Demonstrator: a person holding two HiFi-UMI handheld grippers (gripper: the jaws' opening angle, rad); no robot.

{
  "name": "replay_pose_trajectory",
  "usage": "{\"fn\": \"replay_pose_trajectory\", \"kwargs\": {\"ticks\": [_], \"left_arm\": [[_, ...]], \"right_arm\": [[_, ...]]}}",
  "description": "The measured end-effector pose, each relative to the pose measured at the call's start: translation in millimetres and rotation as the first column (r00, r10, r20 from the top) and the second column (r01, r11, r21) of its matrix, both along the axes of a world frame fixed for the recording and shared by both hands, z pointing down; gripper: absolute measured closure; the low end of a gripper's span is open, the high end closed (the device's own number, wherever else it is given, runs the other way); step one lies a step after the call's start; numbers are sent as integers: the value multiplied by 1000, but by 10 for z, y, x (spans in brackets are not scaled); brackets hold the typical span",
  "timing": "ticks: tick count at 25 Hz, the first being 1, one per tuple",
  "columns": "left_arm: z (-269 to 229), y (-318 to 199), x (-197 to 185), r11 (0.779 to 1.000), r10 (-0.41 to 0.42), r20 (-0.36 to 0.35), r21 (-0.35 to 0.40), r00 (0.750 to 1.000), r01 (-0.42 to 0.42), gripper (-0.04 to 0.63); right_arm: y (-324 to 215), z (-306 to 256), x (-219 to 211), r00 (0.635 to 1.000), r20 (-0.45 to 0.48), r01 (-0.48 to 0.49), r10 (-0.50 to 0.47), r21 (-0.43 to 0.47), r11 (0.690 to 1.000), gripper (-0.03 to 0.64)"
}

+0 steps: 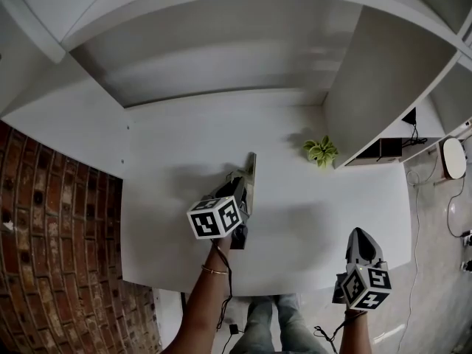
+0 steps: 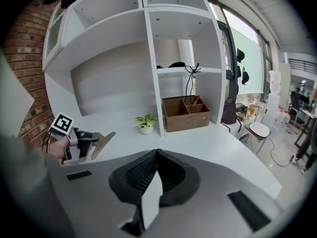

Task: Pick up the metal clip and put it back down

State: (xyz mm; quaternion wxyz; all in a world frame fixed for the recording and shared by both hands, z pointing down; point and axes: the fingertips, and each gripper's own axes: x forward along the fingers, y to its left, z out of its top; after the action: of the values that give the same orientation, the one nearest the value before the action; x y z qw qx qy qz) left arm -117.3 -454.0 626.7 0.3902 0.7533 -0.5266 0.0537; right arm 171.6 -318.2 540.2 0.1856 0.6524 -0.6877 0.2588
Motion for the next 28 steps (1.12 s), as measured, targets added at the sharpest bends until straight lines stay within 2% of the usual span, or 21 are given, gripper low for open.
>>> {"fn": "replay_pose_trajectory", "kwargs": {"ticks": [11,16,20,23,28], "left_arm": [[-40,18,0,1000,2,-71,4,997,-2,485],[-70,49,-13,1000,-15,-135,-6,991,14,438],[-78,96,-56,1000,-28,-187,-4,982,27,436],[-120,147,-39,1000,7,-142,15,990,-5,436],[-207,208,-3,996,80,26,39,996,-81,436]], "right_arm": [[35,-8,-47,1000,-22,13,-14,-5,1000,615],[82,-22,-22,1000,-27,9,-9,-2,1000,615],[121,-22,-28,1000,-25,6,-6,-3,1000,615],[155,-8,-19,1000,-27,3,-4,-8,1000,615],[175,-19,-59,1000,-14,3,-3,-3,1000,615]]}}
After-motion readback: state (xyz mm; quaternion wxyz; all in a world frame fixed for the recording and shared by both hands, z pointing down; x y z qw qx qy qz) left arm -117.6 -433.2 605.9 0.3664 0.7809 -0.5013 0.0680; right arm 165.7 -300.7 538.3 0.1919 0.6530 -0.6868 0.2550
